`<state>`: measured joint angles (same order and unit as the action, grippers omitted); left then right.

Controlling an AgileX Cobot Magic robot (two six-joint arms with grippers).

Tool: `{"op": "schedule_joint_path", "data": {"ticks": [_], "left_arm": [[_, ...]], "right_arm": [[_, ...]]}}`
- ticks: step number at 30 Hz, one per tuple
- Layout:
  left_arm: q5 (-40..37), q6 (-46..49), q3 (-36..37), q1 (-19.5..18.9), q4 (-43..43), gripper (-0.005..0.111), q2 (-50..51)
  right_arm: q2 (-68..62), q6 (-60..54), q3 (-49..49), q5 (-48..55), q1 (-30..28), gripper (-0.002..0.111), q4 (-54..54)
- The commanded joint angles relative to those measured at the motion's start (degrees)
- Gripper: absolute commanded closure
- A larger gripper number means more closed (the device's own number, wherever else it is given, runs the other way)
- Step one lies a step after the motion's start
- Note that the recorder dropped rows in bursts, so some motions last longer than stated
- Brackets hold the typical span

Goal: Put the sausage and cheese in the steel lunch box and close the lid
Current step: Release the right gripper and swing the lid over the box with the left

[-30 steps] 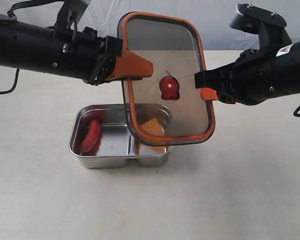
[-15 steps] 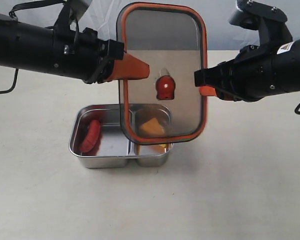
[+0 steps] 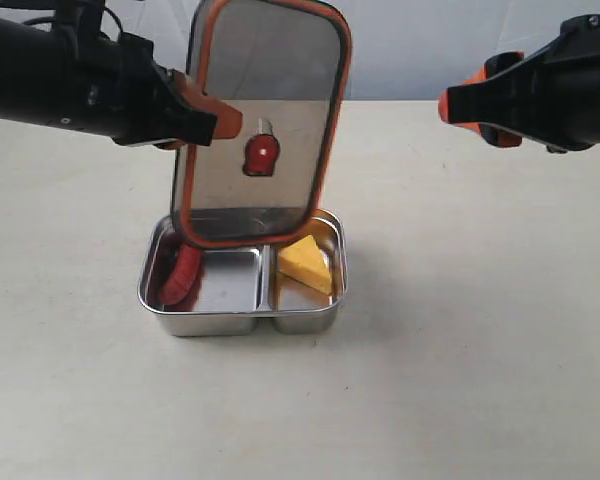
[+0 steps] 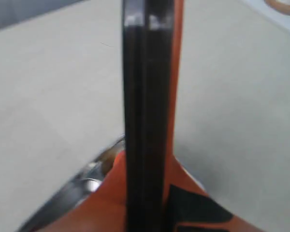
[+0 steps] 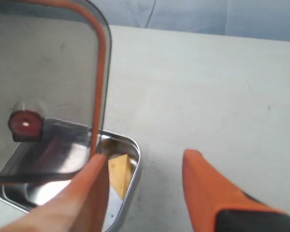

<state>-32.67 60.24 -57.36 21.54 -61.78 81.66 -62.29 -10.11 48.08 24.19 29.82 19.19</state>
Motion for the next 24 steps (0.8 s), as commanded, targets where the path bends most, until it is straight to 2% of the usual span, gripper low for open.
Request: {"op": "schedule_joint_path", "data": {"ticks": [1,6,8,14,16,18,24], "left_arm": [[6.2,0.2,-0.4,0.3,12.4,0.107,-3.7],[7.2,0.1,-0.3,0.5,26.9,0.107,-4.4],[8.0,-0.2,0.3,2.0,32.7,0.107,-4.3],[15.9,-1.9,3.2,11.0,46.9,0.107,-4.3],[19.2,-8.6,4.2,13.5,56.2,0.107,-4.0],[18.8,-16.7,4.8,14.7,66.3,0.107,-3.5],[6.7,-50.8,5.3,18.9,104.7,0.107,-0.7]], "right_arm": [[2.9,1.1,0.3,-0.6,-1.3,0.062,-2.2],[3.6,1.2,0.3,-0.7,-1.3,0.062,-2.2],[3.6,1.2,0.3,-0.8,-1.3,0.062,-2.2],[3.6,1.2,0.3,-1.1,-1.3,0.062,-2.3],[3.6,1.2,0.3,-0.5,-1.3,0.062,-2.3],[3.6,1.2,0.3,-0.1,-1.3,0.062,-2.3],[3.6,1.2,0.3,0.4,-1.3,0.062,-2.4]]}}
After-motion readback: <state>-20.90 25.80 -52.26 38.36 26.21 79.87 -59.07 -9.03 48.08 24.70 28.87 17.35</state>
